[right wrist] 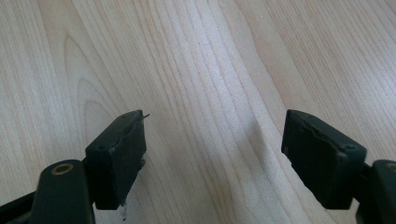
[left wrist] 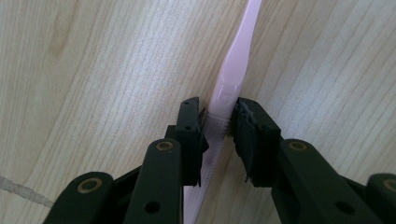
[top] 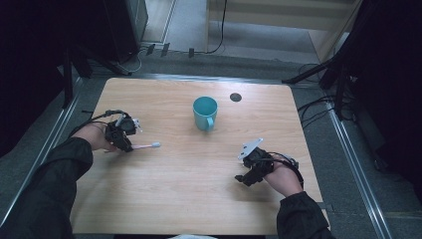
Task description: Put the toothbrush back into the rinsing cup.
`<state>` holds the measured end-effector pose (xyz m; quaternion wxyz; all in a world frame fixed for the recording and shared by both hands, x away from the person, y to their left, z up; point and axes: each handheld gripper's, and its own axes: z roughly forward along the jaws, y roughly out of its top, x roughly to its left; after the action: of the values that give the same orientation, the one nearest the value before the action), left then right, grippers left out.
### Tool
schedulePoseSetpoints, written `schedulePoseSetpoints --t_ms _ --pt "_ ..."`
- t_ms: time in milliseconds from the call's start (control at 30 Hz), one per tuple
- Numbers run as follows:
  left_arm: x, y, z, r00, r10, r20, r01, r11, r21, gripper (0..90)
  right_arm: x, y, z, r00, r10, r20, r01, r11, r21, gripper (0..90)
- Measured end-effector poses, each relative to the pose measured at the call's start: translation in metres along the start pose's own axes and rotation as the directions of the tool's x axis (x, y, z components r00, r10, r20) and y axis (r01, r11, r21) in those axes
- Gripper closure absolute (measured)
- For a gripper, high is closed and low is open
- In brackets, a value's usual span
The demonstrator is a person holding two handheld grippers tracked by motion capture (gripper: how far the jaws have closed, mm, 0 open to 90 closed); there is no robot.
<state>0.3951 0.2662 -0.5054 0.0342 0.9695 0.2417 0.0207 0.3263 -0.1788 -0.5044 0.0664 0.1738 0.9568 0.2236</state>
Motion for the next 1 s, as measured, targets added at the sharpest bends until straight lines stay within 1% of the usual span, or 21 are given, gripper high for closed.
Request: schedulePoseSetpoints --t_ms 33,67,233,267,367,433,467,500,533,567,600,633,667,733,767,800,867,900,967,1000 --pt "-0.0005 -0.0005 0.0 1.0 0.006 0.002 -0.006 1.0 0.0 71.6 0.0002 0.0001 0.0001 1.0 0.001 0.0 -0.001 1.0 0.002 21.7" --pt "-0.0011 -0.0011 -0.0003 0.9999 0.011 0.001 -0.011 0.9999 0.009 73.2 0.0006 0.0003 0.0005 1.0 0.0 0.001 0.0 1.0 0.004 21.7" --pt "-0.0006 -0.0005 -0.0003 1.0 0.003 0.002 -0.003 0.9995 0.032 77.3 0.0009 0.0005 0.001 1.0 -0.004 0.0 0.004 1.0 0.004 21.7" --pt "-0.0005 0.001 -0.0001 0.9999 -0.011 0.001 0.011 0.9991 0.041 77.6 0.0011 0.0004 0.0011 1.0 -0.004 0.0 0.004 1.0 0.006 21.7" --pt "-0.0001 0.0021 0.0003 0.9998 -0.018 0.002 0.018 0.9988 0.046 77.9 0.0014 0.0004 0.0011 1.0 -0.005 -0.002 0.005 1.0 0.01 21.7" --pt "0.0003 0.0031 0.0 0.9995 -0.032 0.005 0.032 0.998 0.055 78.2 0.0016 0.0003 0.0013 1.0 -0.004 -0.002 0.004 1.0 0.01 21.7" --pt "0.0014 0.0029 0.0001 0.9985 -0.053 0.01 0.053 0.9973 0.052 78.4 0.0016 0.0003 0.0012 1.0 -0.006 -0.002 0.006 1.0 0.012 21.7" --pt "0.0014 0.0029 0.0001 0.9985 -0.053 0.01 0.053 0.9973 0.052 78.5 0.0016 0.0003 0.0012 1.0 -0.006 -0.002 0.006 1.0 0.012 21.7" --pt "0.0034 0.0021 -0.0002 0.9973 -0.07 0.023 0.068 0.9965 0.048 78.4 0.0016 0.0003 0.0013 1.0 -0.005 -0.002 0.005 1.0 0.01 21.7" --pt "0.0034 0.0021 -0.0002 0.9973 -0.07 0.023 0.068 0.9965 0.048 78.5 0.0014 0.0002 0.0012 1.0 -0.005 -0.003 0.005 1.0 0.009 21.7" --pt "0.0041 0.0008 -0.0001 0.9958 -0.086 0.032 0.085 0.9957 0.035 78.6 0.0014 0.0001 0.0011 1.0 -0.002 -0.002 0.002 1.0 0.009 21.7" --pt "0.0041 0.0008 -0.0001 0.9958 -0.086 0.032 0.085 0.9957 0.035 78.8 0.0014 0.0001 0.0011 1.0 -0.002 -0.002 0.002 1.0 0.009 21.7" --pt "0.0047 0.0005 0.0001 0.9947 -0.098 0.034 0.097 0.9948 0.031 78.9 0.0008 -0.0001 0.0013 1.0 -0.005 0.0 0.005 1.0 0.008 21.7" --pt "0.0056 0.0007 -0.0001 0.9928 -0.113 0.039 0.112 0.9931 0.036 79.0 0.001 -0.0001 0.0014 1.0 -0.003 -0.001 0.003 1.0 0.012 21.7" --pt "0.0056 0.0007 -0.0001 0.9928 -0.113 0.039 0.112 0.9931 0.036 79.1 0.001 -0.0001 0.0014 1.0 -0.003 -0.001 0.003 1.0 0.012 21.7" --pt "0.0057 0.0011 -0.0001 0.9911 -0.126 0.044 0.124 0.9915 0.039 79.1 0.0012 -0.0001 0.0012 1.0 -0.004 -0.001 0.004 1.0 0.01 21.7" --pt "0.0057 0.0018 -0.0001 0.9904 -0.131 0.044 0.129 0.9907 0.045 79.1 0.0011 -0.0001 0.0011 1.0 -0.003 -0.001 0.003 1.0 0.01 21.7" --pt "0.005 0.002 -0.0001 0.9912 -0.126 0.039 0.124 0.9912 0.044 79.1 0.0011 -0.0001 0.0011 1.0 -0.003 -0.001 0.003 1.0 0.01 21.7" --pt "0.0056 0.0021 0.0 0.9892 -0.141 0.038 0.139 0.9891 0.048 79.1 0.001 -0.0002 0.0013 1.0 -0.004 -0.002 0.004 1.0 0.011 21.7" --pt "0.0059 0.0018 -0.0001 0.987 -0.155 0.044 0.153 0.9871 0.049 79.1 0.001 -0.0003 0.0014 1.0 -0.003 -0.002 0.003 1.0 0.012 21.7"
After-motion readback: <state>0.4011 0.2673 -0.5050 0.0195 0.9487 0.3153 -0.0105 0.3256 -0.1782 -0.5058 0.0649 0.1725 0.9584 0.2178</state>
